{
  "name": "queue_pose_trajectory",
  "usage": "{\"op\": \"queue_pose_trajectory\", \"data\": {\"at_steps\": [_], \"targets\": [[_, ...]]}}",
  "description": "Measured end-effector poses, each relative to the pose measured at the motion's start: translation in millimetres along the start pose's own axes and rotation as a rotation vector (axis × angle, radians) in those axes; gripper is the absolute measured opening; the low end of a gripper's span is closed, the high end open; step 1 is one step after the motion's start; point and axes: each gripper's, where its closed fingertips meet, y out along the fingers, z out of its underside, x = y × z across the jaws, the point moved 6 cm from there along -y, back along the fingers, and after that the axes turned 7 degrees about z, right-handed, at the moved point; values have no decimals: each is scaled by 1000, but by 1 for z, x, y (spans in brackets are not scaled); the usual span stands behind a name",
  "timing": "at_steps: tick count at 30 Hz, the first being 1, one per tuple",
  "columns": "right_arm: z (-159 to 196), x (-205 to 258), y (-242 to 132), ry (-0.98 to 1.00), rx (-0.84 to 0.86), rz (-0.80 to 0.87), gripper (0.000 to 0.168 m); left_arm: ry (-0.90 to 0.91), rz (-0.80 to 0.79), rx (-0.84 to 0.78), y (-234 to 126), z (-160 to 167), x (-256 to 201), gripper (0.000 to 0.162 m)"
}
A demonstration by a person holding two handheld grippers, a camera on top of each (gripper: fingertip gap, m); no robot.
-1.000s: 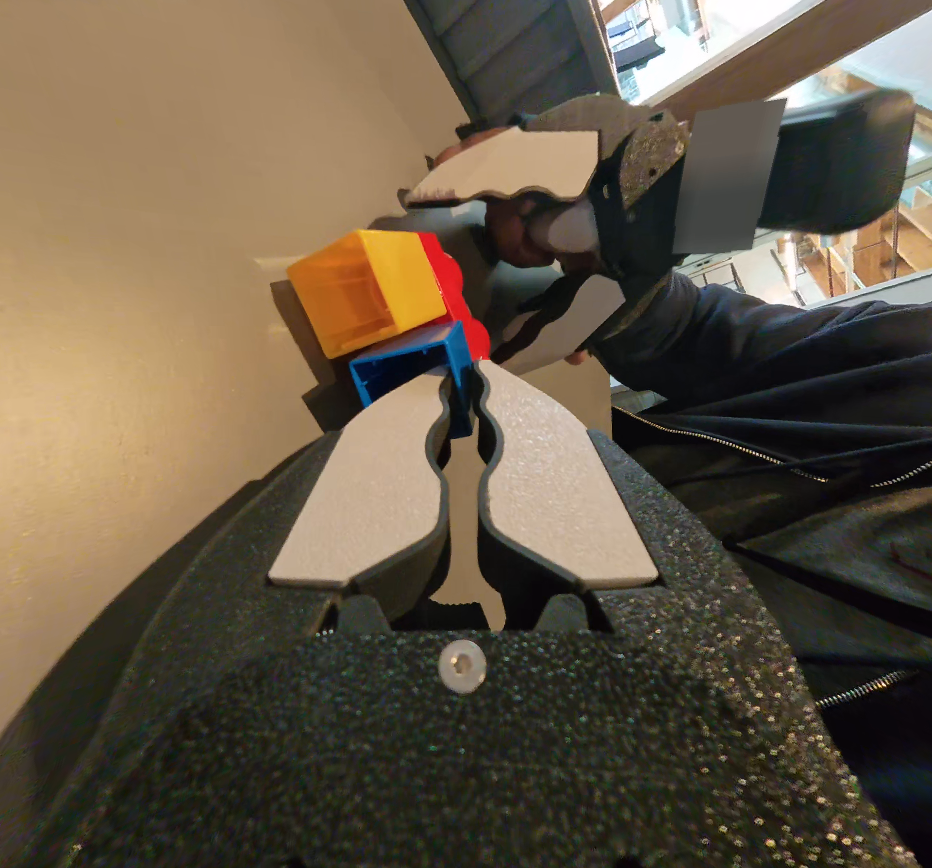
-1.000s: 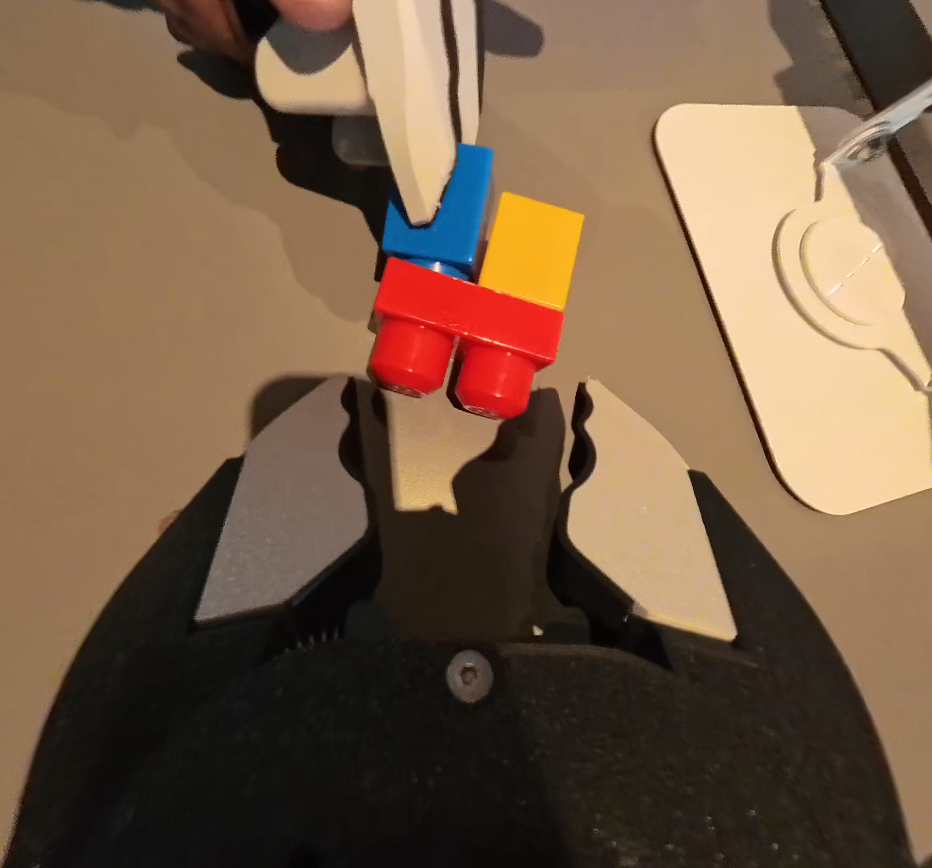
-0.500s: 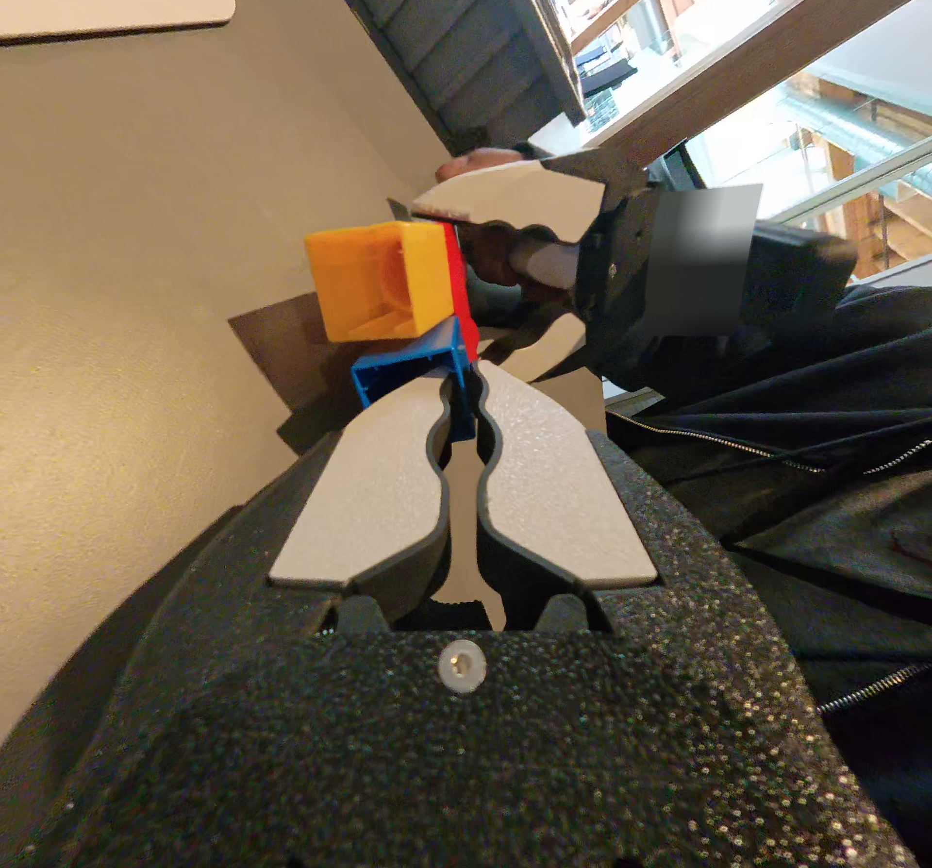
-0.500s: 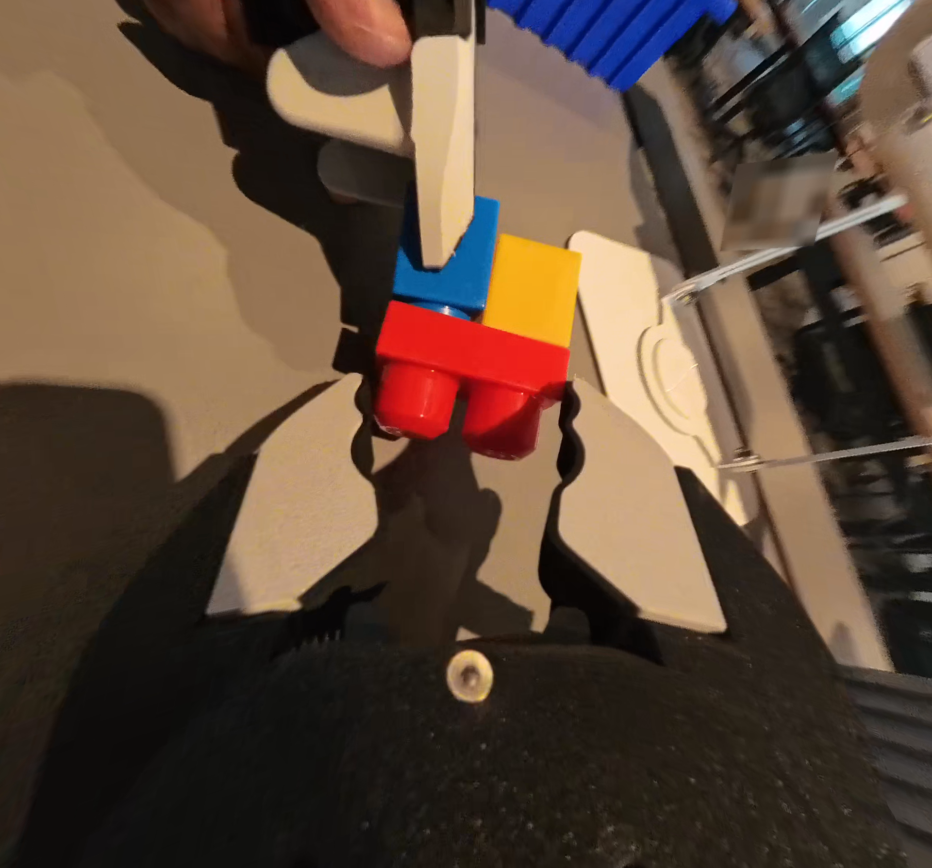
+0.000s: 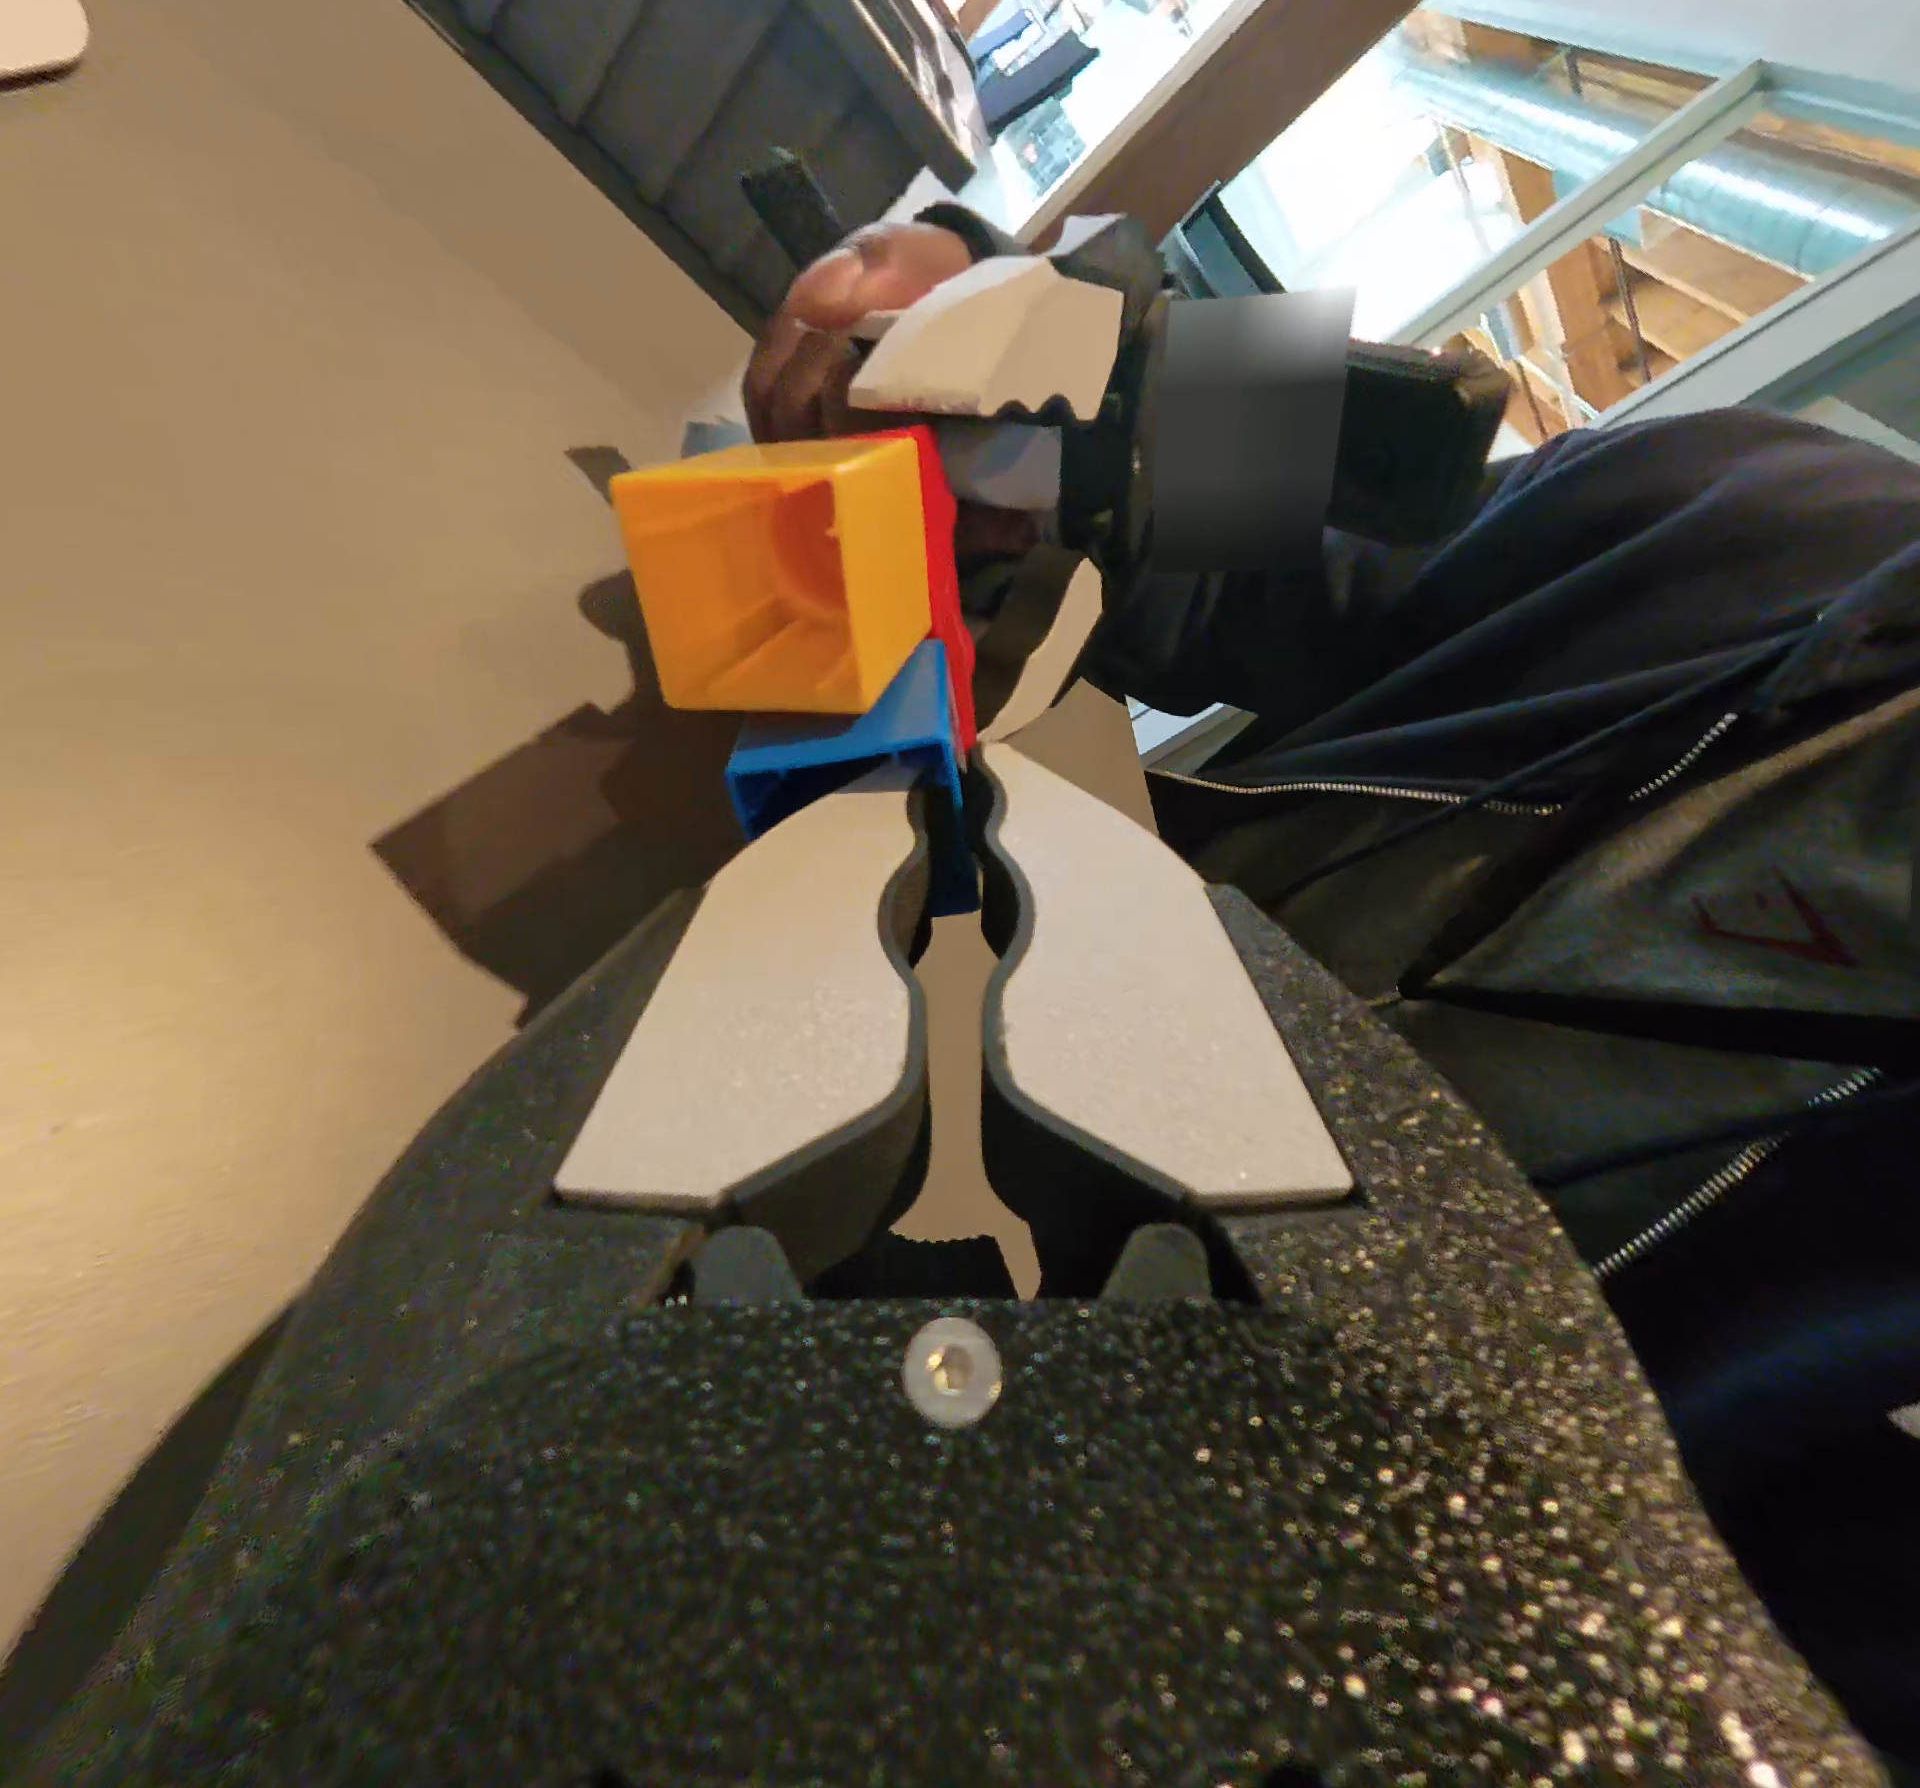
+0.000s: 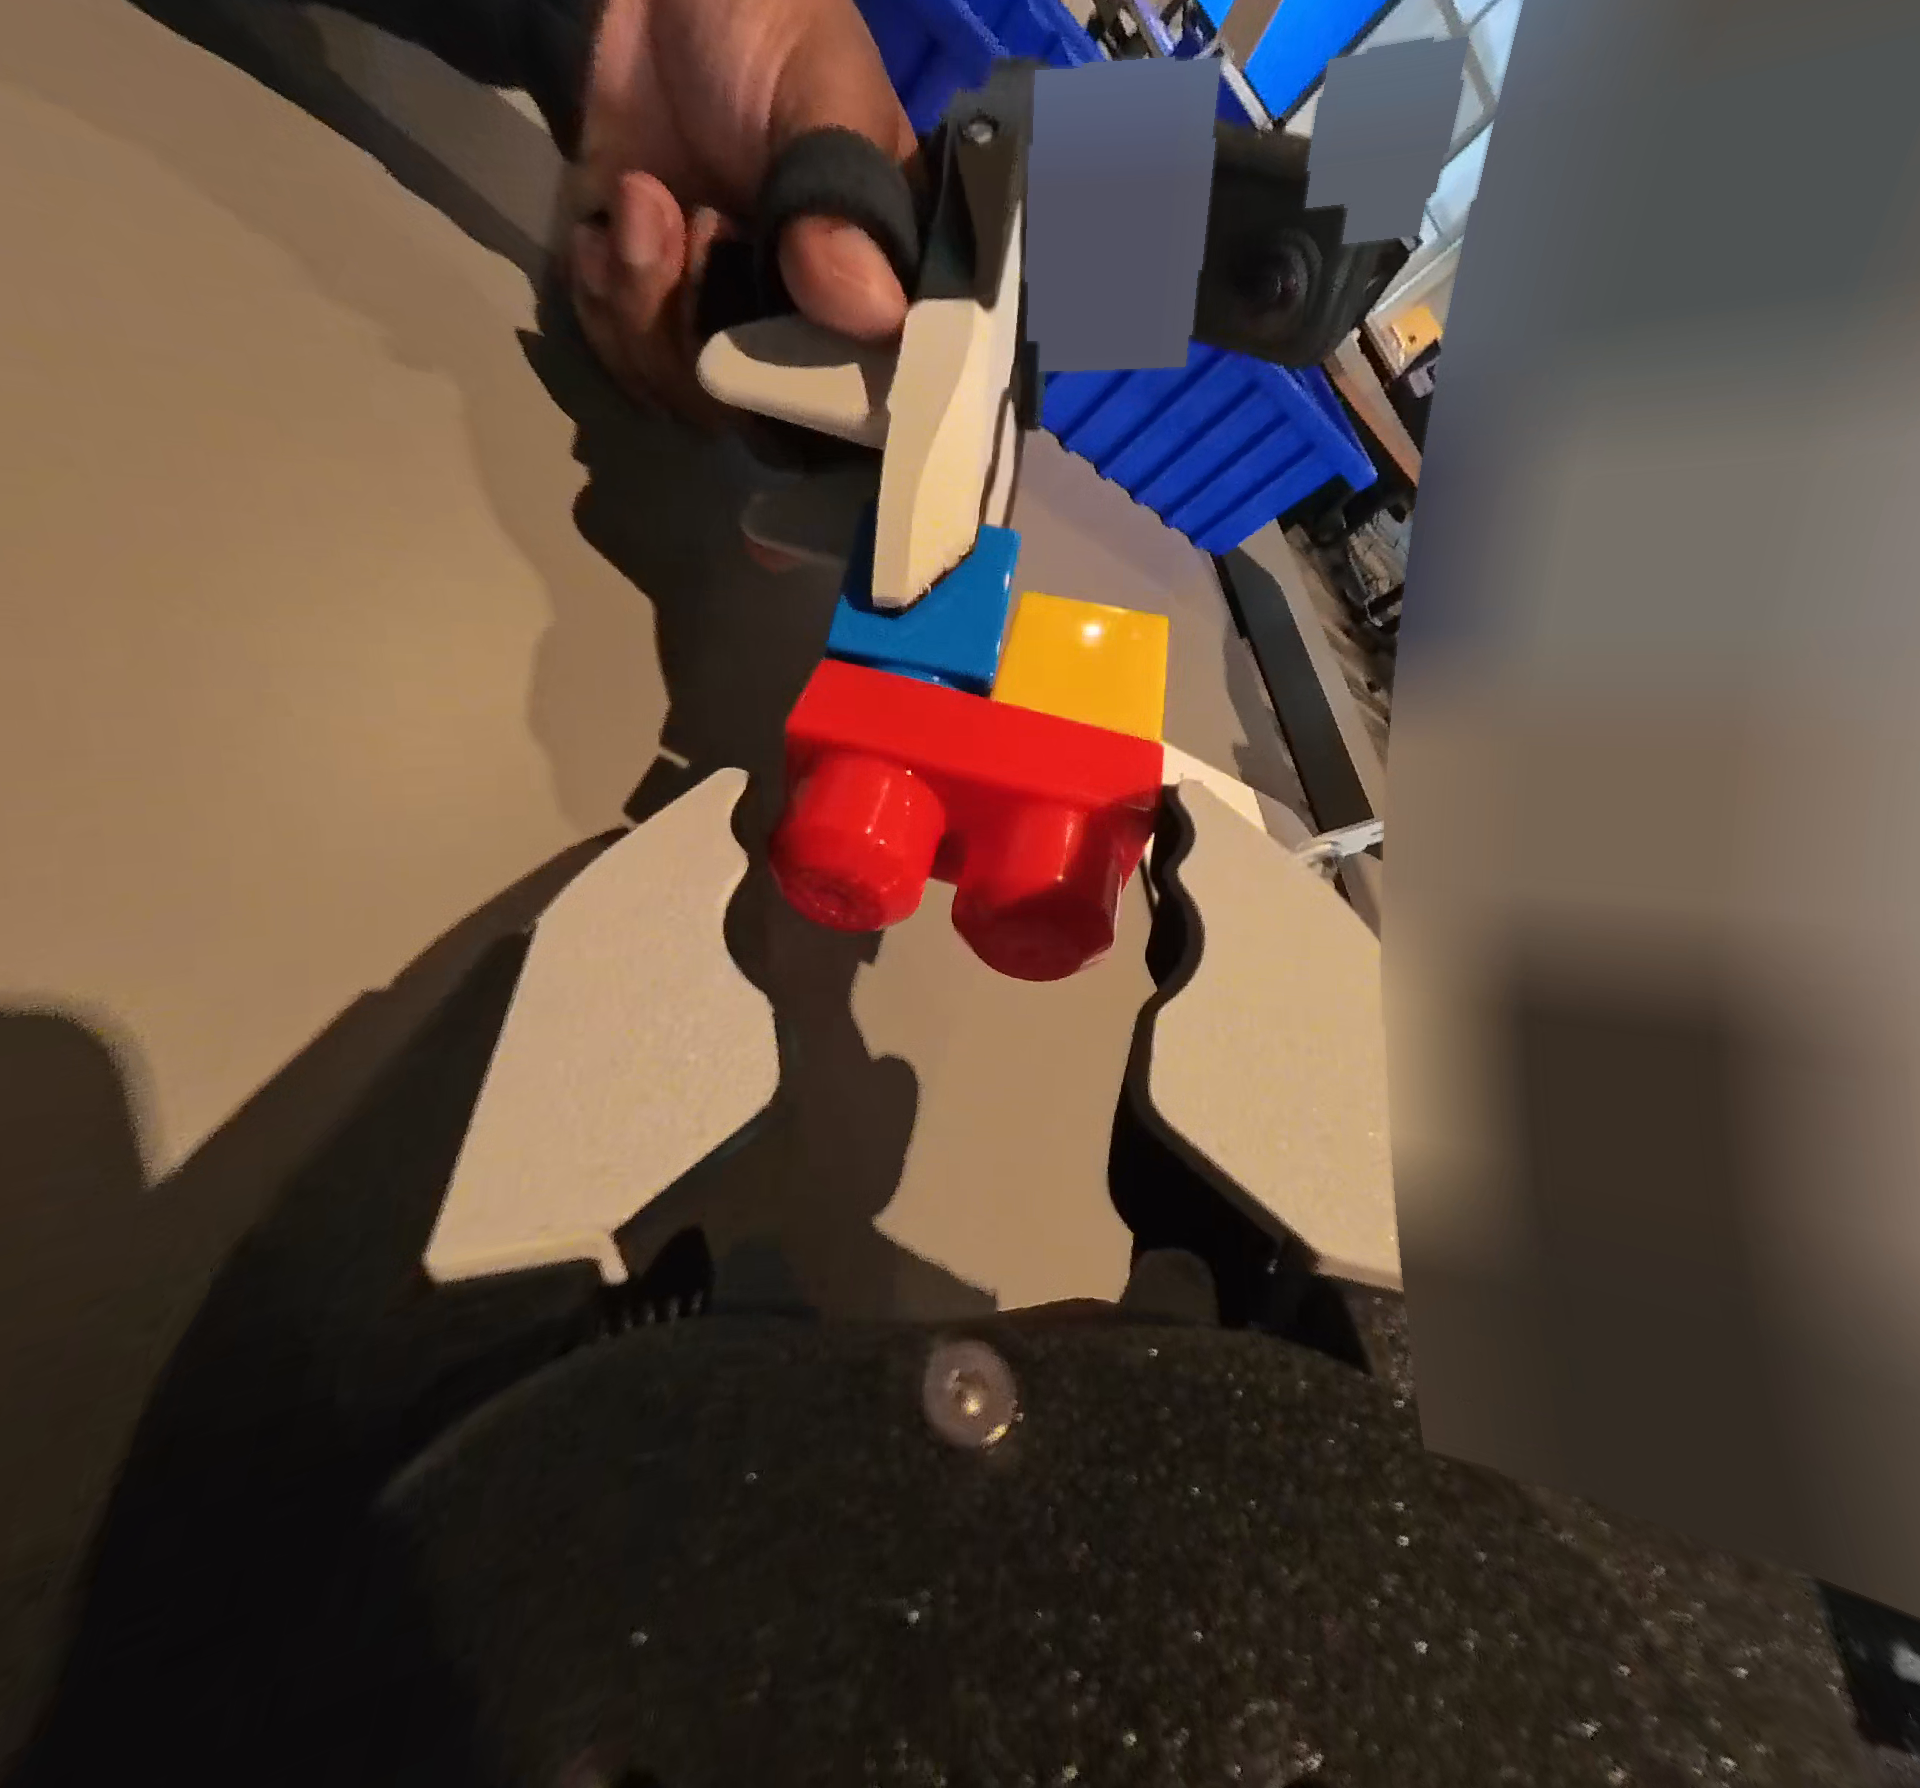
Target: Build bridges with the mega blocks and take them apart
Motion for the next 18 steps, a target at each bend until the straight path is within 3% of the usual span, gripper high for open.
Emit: {"op": "queue_pose_trajectory", "data": {"at_steps": [10, 18], "targets": [[-17, -1, -12, 56, -149, -46, 73, 65, 141, 13, 3, 1, -14, 3], [-20, -3, -12, 34, -142, -4, 72, 97, 150, -9, 1, -1, -16, 3]]}}
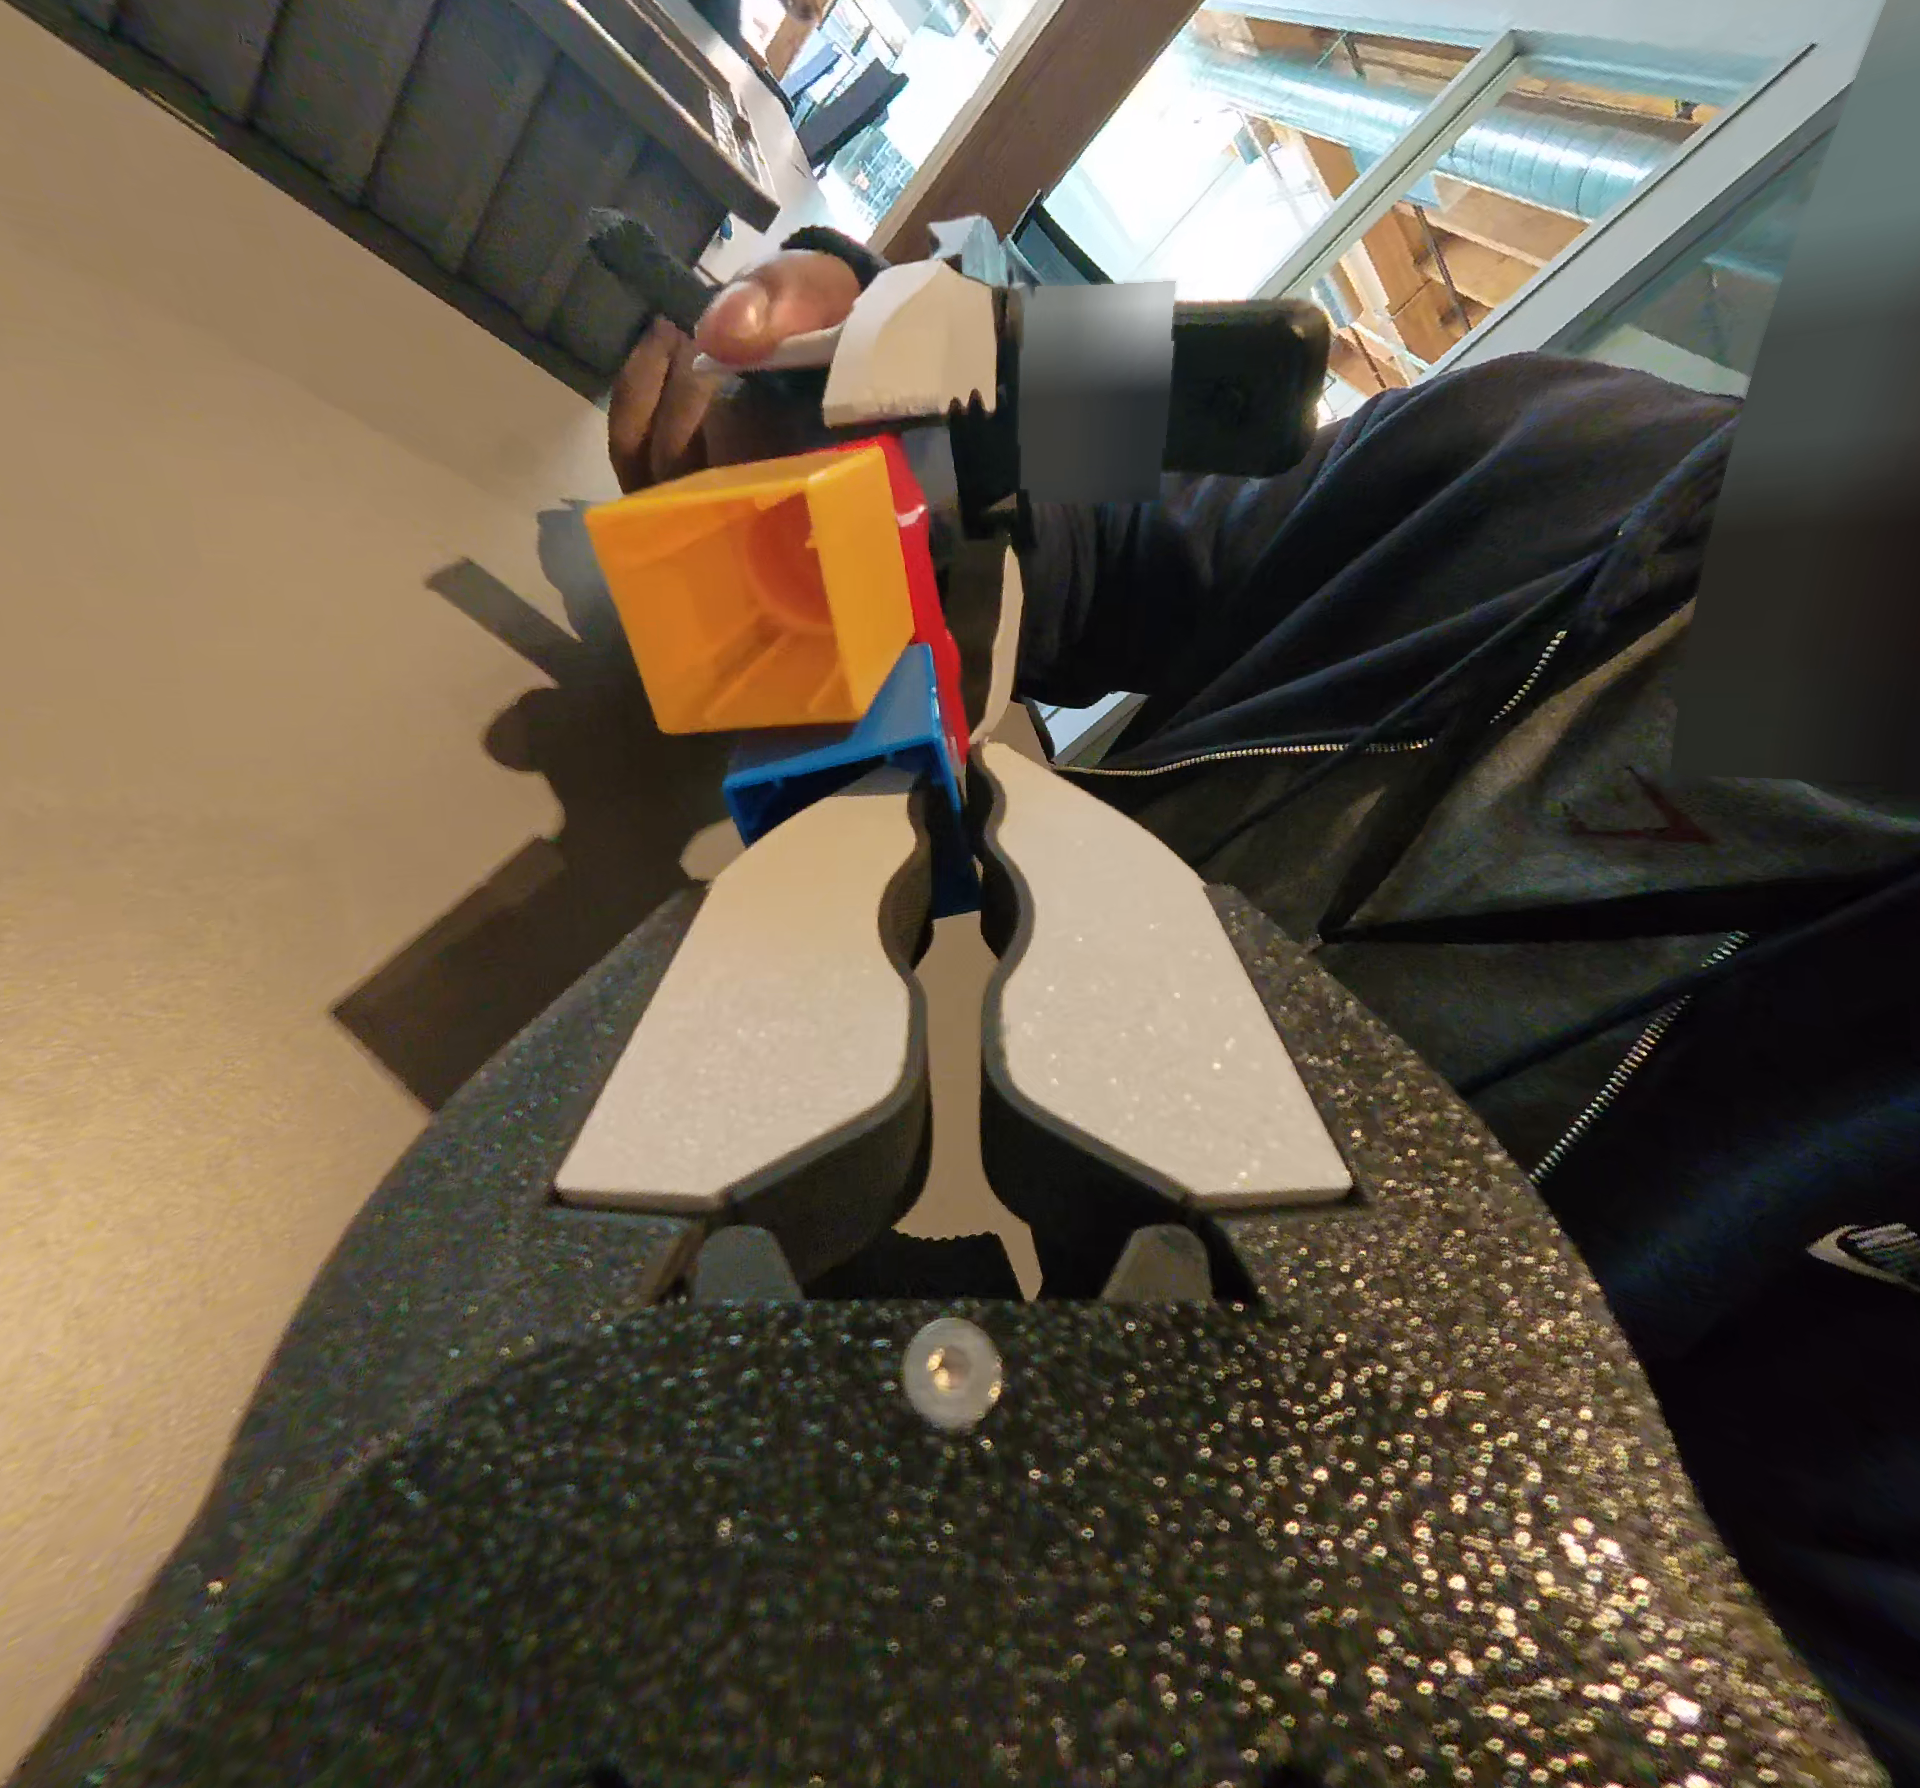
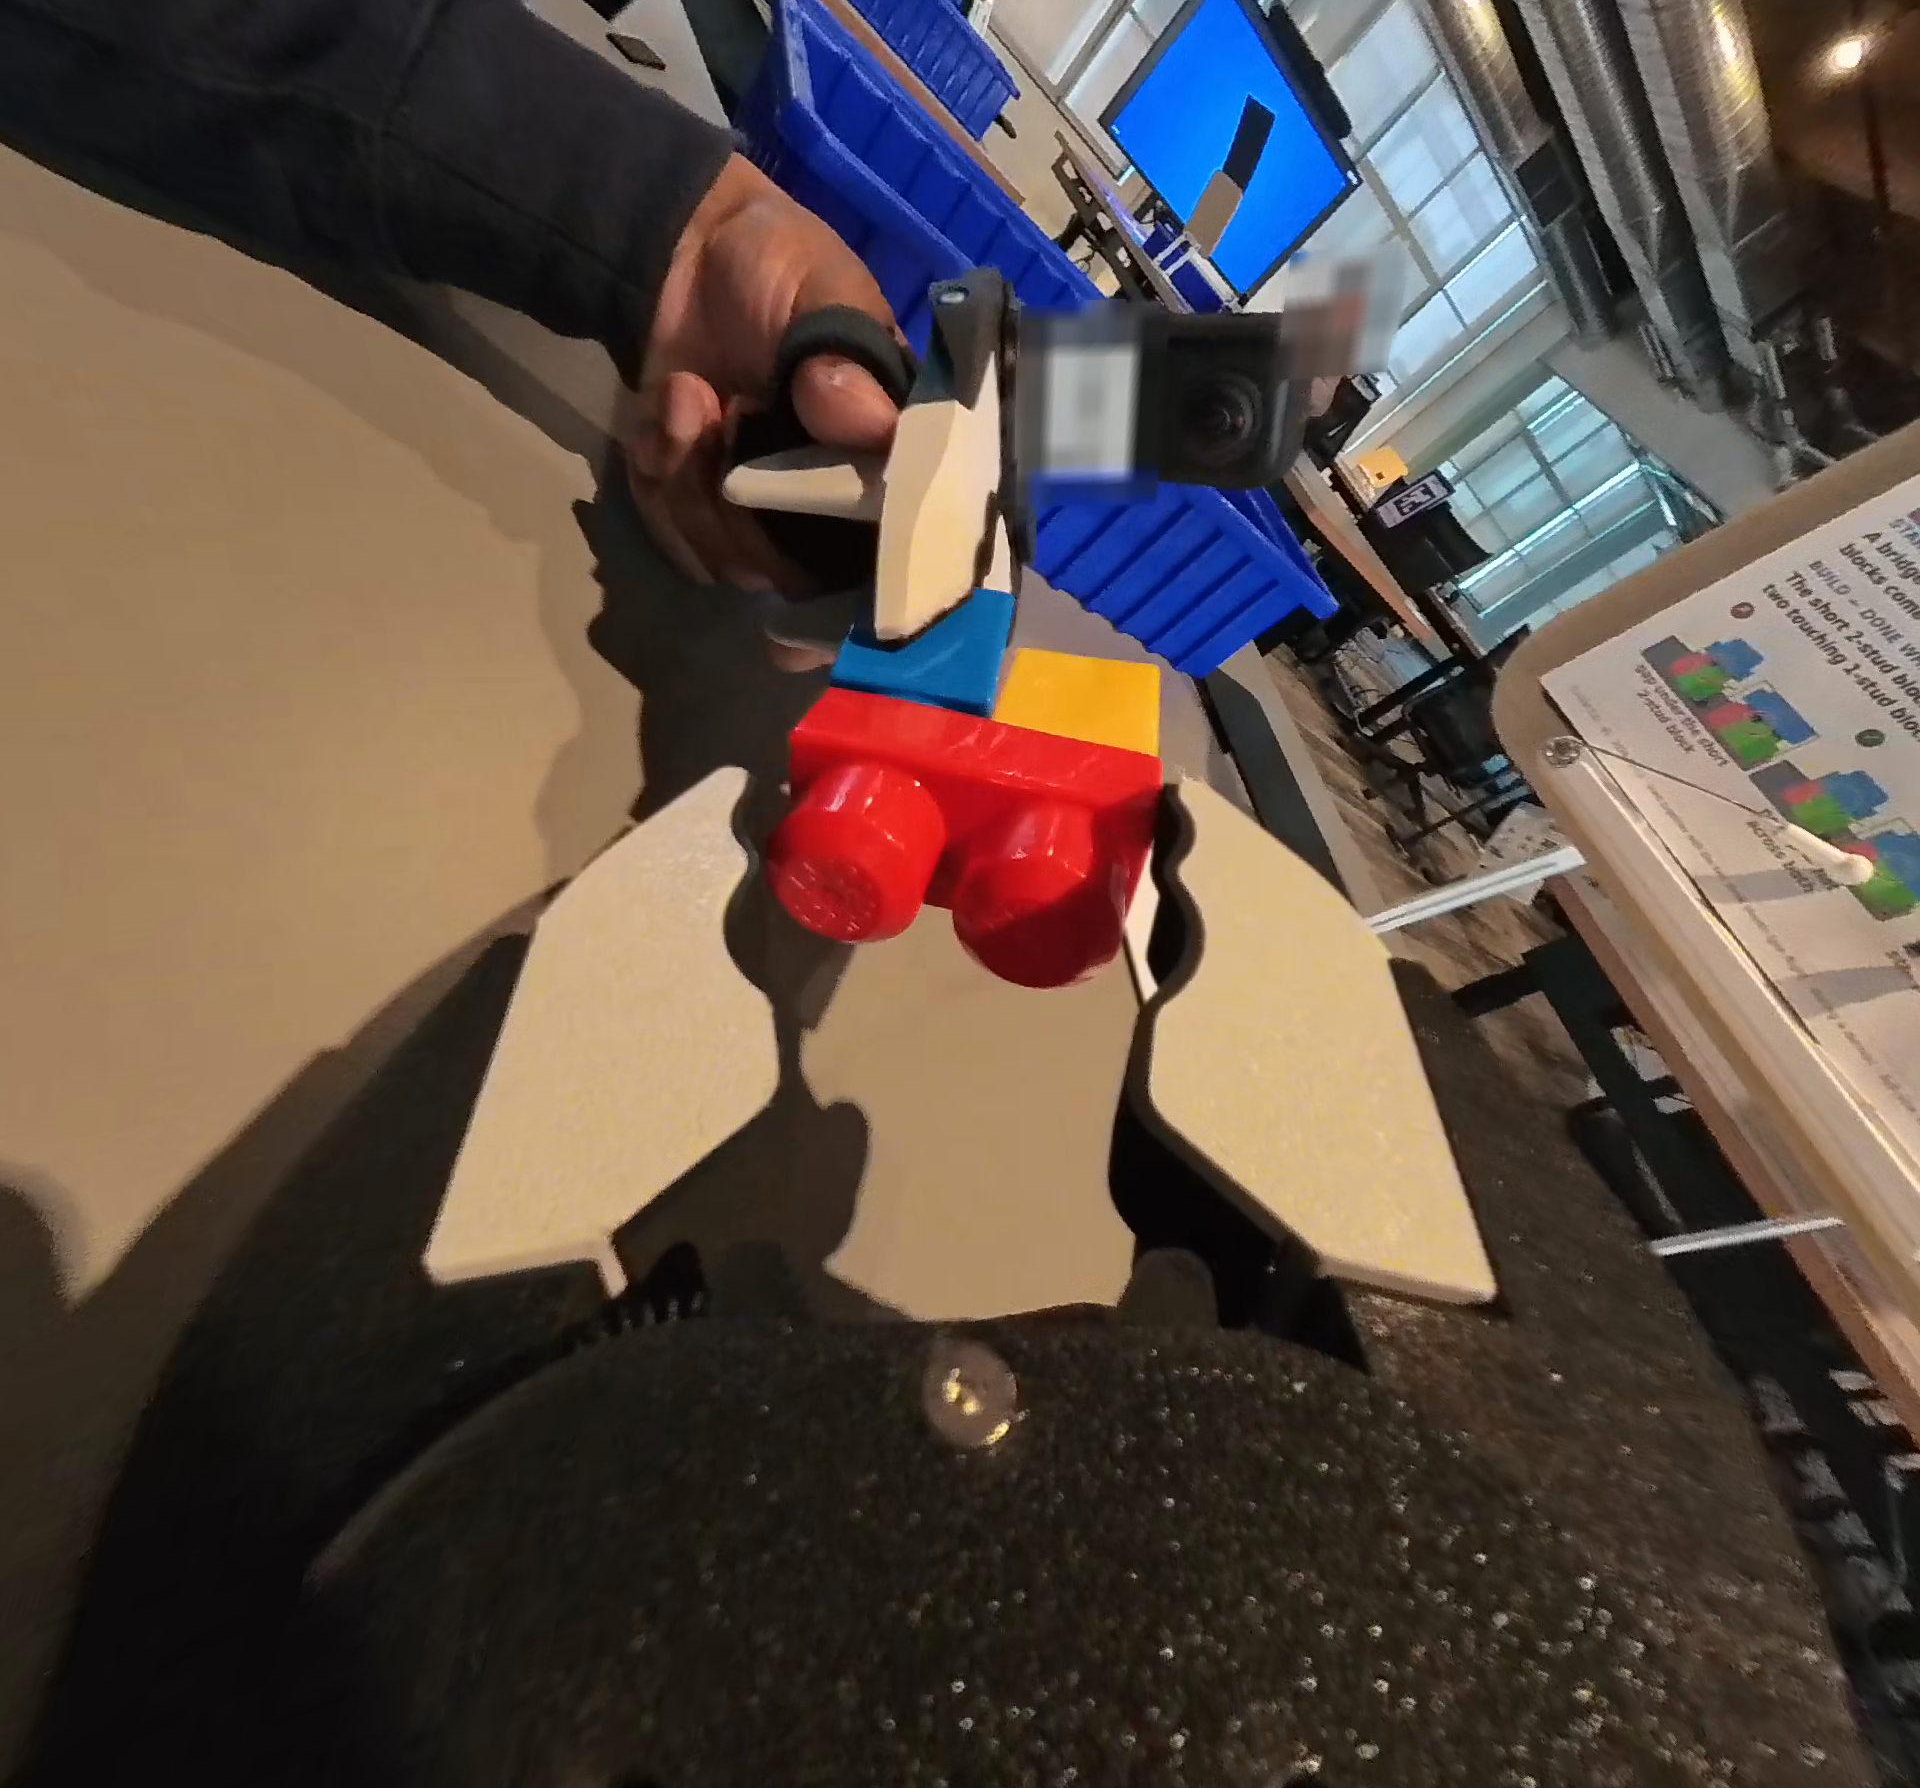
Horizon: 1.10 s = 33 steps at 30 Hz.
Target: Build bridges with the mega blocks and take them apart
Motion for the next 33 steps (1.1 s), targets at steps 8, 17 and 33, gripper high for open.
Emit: {"op": "queue_pose_trajectory", "data": {"at_steps": [8, 17, 33], "targets": [[5, -2, 2, -93, 44, 117, 71, 0, -60, -61, -4, -6, 6, 3], [0, -24, 1, 328, 8, 103, 77, 119, -181, -115, -9, -15, 10, 3], [28, -36, 5, 1116, -42, -111, 36, 359, -295, -98, 1, -23, 2, 3]]}}
